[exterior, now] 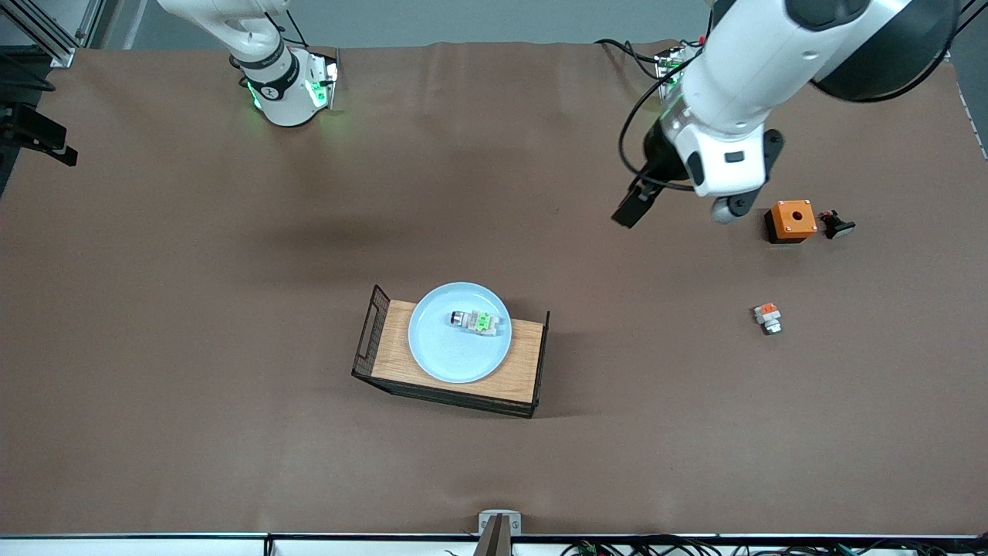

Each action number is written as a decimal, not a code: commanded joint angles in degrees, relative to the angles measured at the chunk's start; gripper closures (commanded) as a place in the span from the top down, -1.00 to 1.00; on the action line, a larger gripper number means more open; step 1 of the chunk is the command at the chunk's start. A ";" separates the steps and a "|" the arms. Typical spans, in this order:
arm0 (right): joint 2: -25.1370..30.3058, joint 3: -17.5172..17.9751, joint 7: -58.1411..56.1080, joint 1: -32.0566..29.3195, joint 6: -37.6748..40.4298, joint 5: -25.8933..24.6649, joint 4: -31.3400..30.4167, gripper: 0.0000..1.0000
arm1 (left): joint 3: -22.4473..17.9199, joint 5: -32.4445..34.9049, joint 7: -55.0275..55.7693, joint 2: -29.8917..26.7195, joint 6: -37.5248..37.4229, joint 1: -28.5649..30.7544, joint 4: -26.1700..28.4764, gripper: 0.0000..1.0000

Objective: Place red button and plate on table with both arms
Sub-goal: 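Reach the left gripper down to the white button on the plate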

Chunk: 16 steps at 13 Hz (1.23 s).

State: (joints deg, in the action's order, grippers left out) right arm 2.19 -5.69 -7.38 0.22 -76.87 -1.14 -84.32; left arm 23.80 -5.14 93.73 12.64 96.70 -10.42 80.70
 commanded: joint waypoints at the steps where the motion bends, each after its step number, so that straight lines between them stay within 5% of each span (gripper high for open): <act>1: -0.43 0.42 -0.53 -0.92 0.67 0.87 1.18 1.00 | -0.24 -0.66 10.04 5.97 4.89 -3.11 -5.19 0.99; 6: -0.43 0.42 -0.53 -1.01 0.67 0.87 1.18 1.00 | -2.25 -0.31 22.90 16.96 15.34 -9.51 -8.54 0.99; 11: -0.43 0.42 -0.53 -1.10 0.67 0.87 1.18 1.00 | -15.87 -0.84 24.31 26.55 17.90 -24.55 -14.78 0.99; 16: -0.60 0.42 -0.62 -2.24 0.67 0.96 1.09 1.00 | -16.06 -0.93 24.92 28.49 23.17 -24.65 -14.96 0.99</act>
State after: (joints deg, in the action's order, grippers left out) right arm 2.19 -5.81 -7.38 -0.59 -76.86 -1.14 -84.30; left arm 8.41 -5.15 118.47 39.82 118.50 -34.82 67.56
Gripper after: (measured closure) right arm 0.000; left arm 0.000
